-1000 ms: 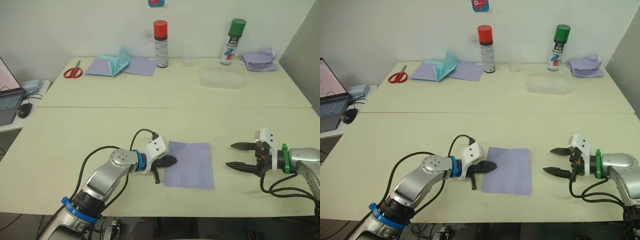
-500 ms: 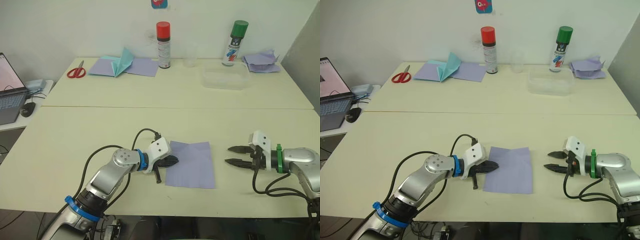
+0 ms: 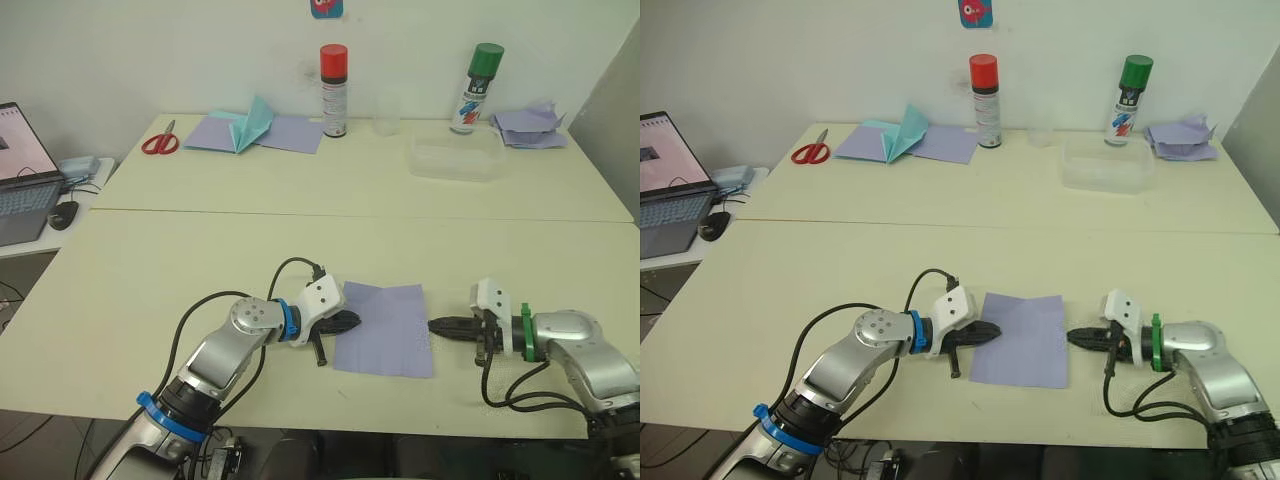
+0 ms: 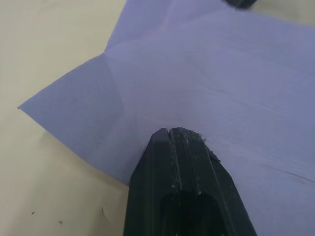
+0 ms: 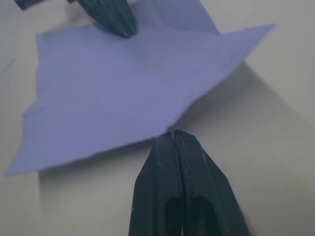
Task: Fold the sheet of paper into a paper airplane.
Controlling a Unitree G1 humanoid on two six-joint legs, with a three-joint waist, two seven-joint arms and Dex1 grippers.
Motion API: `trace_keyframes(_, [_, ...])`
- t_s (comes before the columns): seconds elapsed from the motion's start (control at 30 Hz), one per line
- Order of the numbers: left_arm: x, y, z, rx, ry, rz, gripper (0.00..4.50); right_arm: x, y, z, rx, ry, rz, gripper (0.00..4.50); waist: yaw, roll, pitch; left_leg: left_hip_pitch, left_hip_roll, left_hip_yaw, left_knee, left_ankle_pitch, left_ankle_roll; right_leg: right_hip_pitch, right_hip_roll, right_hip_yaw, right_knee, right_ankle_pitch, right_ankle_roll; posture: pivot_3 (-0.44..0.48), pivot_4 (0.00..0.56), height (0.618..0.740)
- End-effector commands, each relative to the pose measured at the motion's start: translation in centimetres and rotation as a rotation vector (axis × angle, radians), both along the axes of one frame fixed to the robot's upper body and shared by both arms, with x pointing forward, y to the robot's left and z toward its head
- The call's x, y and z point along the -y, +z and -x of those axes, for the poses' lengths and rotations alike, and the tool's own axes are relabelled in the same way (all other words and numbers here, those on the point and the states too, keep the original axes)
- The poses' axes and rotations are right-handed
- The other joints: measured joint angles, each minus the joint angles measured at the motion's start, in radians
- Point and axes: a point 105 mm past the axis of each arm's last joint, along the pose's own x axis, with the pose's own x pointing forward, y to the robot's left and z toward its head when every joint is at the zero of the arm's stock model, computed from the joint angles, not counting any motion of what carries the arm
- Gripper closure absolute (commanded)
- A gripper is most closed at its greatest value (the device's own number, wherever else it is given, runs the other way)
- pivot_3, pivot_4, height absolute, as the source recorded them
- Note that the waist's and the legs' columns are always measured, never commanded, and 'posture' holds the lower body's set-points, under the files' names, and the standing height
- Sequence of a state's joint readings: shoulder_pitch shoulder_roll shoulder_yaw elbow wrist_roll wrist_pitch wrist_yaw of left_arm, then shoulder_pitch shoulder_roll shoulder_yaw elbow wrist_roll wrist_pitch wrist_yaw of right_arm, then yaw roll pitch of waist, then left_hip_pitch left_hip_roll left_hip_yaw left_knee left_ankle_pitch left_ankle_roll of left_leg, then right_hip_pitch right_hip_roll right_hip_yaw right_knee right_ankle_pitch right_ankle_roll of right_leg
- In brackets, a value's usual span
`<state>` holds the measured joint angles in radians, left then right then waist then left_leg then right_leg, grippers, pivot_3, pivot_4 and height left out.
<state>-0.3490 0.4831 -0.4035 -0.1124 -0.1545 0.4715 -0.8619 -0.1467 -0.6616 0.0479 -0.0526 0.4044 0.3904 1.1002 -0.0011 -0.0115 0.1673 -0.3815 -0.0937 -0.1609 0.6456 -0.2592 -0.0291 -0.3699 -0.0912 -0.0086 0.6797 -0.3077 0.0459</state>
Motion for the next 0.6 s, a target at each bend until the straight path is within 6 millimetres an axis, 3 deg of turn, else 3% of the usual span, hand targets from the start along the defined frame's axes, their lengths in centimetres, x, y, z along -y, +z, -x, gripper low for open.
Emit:
trace_keyframes(0.03, [-0.6,-1.8,-0.2,-0.039,0.039,-0.059,4.5,-1.1,3.7,-1.0,0.02,-0.049,-0.153,4.47,0.001,0.0,0.0,0.0,0.0,0.0,0.0,0.0,0.0,0.0,0.0,0.0,0.0,0.0,0.001,0.0,0.15,0.74])
trace_keyframes(0.23, [-0.5,-1.5,-0.7,-0.027,0.039,-0.057,4.5,-2.5,4.1,-1.1,0.009,-0.033,-0.181,4.47,0.007,0.0,-0.001,0.0,-0.001,-0.001,0.0,0.0,0.0,0.001,0.0,0.0,-0.001,0.001,0.001,0.0,0.15,0.74])
trace_keyframes(0.6, [-1.2,-1.7,-0.8,-0.032,0.049,-0.07,4.5,-6.6,1.6,-1.4,0.037,0.027,-0.117,4.47,0.003,0.0,-0.001,0.0,0.0,-0.001,0.0,0.0,0.0,0.0,0.0,0.0,0.0,0.001,0.002,0.0,0.15,0.74])
